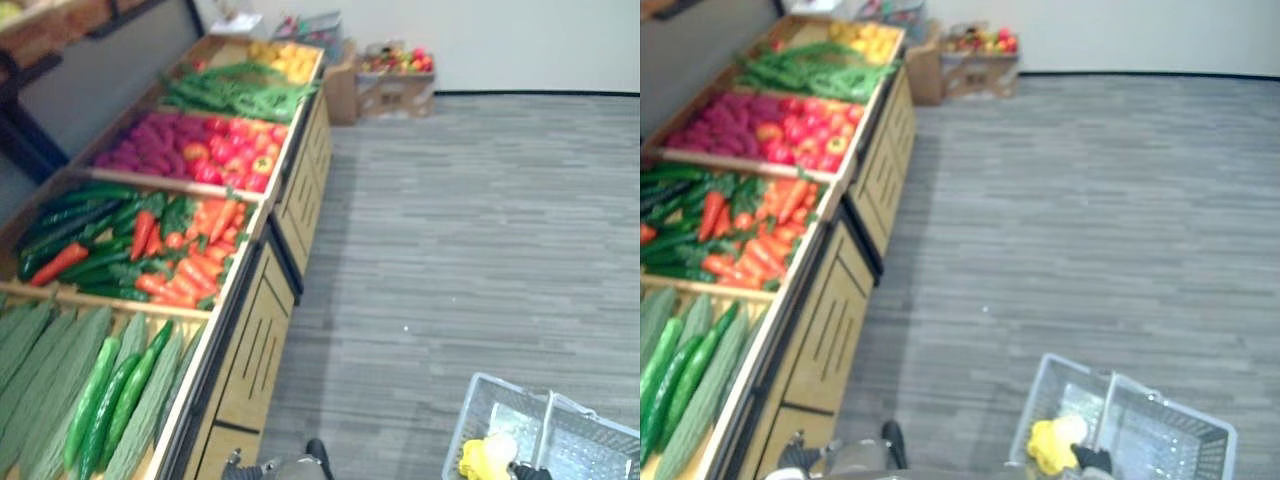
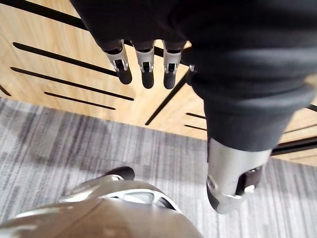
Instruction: Pick vegetable in the basket
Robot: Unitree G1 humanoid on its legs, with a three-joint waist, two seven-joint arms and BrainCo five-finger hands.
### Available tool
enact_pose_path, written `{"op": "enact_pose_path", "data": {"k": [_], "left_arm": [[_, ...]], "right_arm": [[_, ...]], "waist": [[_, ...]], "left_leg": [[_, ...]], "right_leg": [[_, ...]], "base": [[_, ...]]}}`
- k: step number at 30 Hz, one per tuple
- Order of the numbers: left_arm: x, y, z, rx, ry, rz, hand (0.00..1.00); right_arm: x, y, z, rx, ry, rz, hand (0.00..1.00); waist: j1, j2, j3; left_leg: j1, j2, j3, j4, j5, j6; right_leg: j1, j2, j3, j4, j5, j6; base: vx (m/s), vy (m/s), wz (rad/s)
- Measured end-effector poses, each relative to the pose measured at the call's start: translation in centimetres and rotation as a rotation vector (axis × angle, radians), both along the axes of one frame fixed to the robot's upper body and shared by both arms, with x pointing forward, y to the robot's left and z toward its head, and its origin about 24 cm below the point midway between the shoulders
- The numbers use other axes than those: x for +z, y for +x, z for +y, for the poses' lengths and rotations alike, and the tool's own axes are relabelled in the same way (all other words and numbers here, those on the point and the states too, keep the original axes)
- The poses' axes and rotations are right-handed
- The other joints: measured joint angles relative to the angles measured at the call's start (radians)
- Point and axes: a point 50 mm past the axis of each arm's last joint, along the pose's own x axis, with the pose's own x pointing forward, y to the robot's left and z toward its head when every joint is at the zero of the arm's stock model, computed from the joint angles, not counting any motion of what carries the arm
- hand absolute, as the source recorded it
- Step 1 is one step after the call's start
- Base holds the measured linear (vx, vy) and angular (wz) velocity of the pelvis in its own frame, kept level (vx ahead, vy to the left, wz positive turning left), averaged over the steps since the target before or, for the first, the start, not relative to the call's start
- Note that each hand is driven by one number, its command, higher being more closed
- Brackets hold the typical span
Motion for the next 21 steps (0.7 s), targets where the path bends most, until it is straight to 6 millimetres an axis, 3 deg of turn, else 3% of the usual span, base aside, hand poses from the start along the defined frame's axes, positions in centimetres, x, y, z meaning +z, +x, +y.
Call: {"op": "enact_pose_path", "data": {"k": [2, 5, 7, 9, 10, 11, 12, 13, 14, 15, 17, 21], "left_arm": [[-0.3, -0.8, -0.2, 0.002, -0.007, 0.029, 0.00], [-0.6, -2.5, -0.5, 0.000, -0.011, 0.078, 0.00], [-0.7, -2.6, -0.6, -0.023, -0.008, 0.089, 0.00], [-0.8, -2.7, -0.7, -0.058, -0.007, 0.105, 0.00], [-0.8, -2.9, -0.2, -0.091, 0.007, 0.122, 0.00], [-0.7, -3.3, 0.0, -0.116, 0.018, 0.137, 0.00], [-0.7, -3.5, 0.2, -0.118, 0.022, 0.146, 0.00], [-0.8, -3.5, 0.1, -0.131, 0.020, 0.151, 0.00], [-0.8, -3.5, 0.1, -0.141, 0.021, 0.154, 0.00], [-0.7, -3.3, 0.1, -0.147, 0.024, 0.150, 0.00], [-0.7, -2.8, 0.1, -0.148, 0.027, 0.140, 0.00], [-0.7, -2.2, -0.1, -0.117, 0.009, 0.119, 0.00]], "right_arm": [[-0.1, 0.7, 1.1, 0.052, 0.018, -0.004, 1.00], [-0.1, 0.6, 1.1, 0.101, 0.001, 0.007, 1.00], [0.0, 0.6, 0.4, 0.090, -0.013, 0.002, 1.00], [0.3, 0.8, -0.5, 0.075, -0.032, -0.008, 1.00], [0.4, 1.2, -0.4, 0.070, -0.032, -0.028, 1.00], [0.7, 1.8, -0.8, 0.078, -0.044, -0.053, 1.00], [0.7, 1.9, -0.6, 0.076, -0.038, -0.055, 1.00], [0.6, 1.8, -0.4, 0.069, -0.031, -0.056, 1.00], [0.5, 1.8, 0.1, 0.060, -0.018, -0.060, 1.00], [0.4, 1.8, 0.7, 0.059, 0.001, -0.063, 1.00], [0.2, 1.6, 1.1, 0.052, 0.015, -0.057, 1.00], [0.0, 1.2, 1.2, 0.007, 0.032, -0.053, 1.00]], "waist": [[0.009, 0.005, 0.002], [0.029, 0.008, -0.008], [0.029, 0.009, -0.023], [0.025, 0.013, -0.025], [0.015, -0.010, -0.026], [0.003, -0.014, -0.021], [0.000, -0.025, -0.020], [-0.006, -0.022, -0.018], [-0.008, 0.000, -0.017], [-0.008, -0.003, -0.016], [-0.007, -0.005, -0.013], [0.001, 0.001, -0.010]], "left_leg": [[-0.004, 0.019, 0.031, 0.019, -0.033, -0.003], [0.046, 0.037, 0.055, -0.008, -0.063, -0.024], [0.046, 0.021, 0.060, -0.016, -0.074, -0.018], [0.078, -0.009, 0.060, -0.088, -0.072, -0.020], [0.129, -0.049, 0.058, -0.138, -0.070, -0.024], [0.154, -0.055, 0.046, -0.140, -0.064, -0.012], [0.174, -0.066, 0.043, -0.146, -0.062, -0.007], [0.208, -0.070, 0.028, -0.165, -0.064, -0.005], [0.230, -0.058, 0.018, -0.175, -0.068, 0.000], [0.240, -0.044, -0.007, -0.179, -0.072, 0.005], [0.238, -0.032, -0.040, -0.181, -0.072, 0.005], [0.221, -0.021, -0.093, -0.179, -0.075, 0.002]], "right_leg": [[0.042, 0.023, 0.003, -0.065, 0.058, 0.037], [0.064, 0.041, 0.040, -0.097, 0.113, 0.031], [0.030, 0.028, 0.054, -0.041, 0.111, 0.026], [-0.066, -0.006, 0.108, 0.142, 0.110, 0.004], [-0.150, -0.053, 0.163, 0.294, 0.132, -0.025], [-0.224, -0.071, 0.191, 0.453, 0.173, -0.057], [-0.240, -0.088, 0.199, 0.509, 0.212, -0.063], [-0.255, -0.094, 0.207, 0.573, 0.291, -0.070], [-0.276, -0.082, 0.200, 0.618, 0.248, -0.056], [-0.288, -0.058, 0.153, 0.605, 0.145, -0.049], [-0.286, -0.020, 0.083, 0.481, 0.073, -0.047], [-0.285, 0.031, 0.139, 0.102, 0.100, -0.020]], "base": [[0.07, 0.075, 0.18], [0.03, 0.049, -0.35], [0.02, 0.093, -0.14], [0.00, 0.162, -0.01], [0.10, 0.153, 0.06], [0.11, 0.108, 0.12], [0.08, 0.043, 0.14], [0.06, 0.066, 0.24], [0.11, 0.046, 0.33], [0.11, 0.020, 0.38], [0.09, -0.030, 0.57], [0.19, -0.162, 0.47]]}}
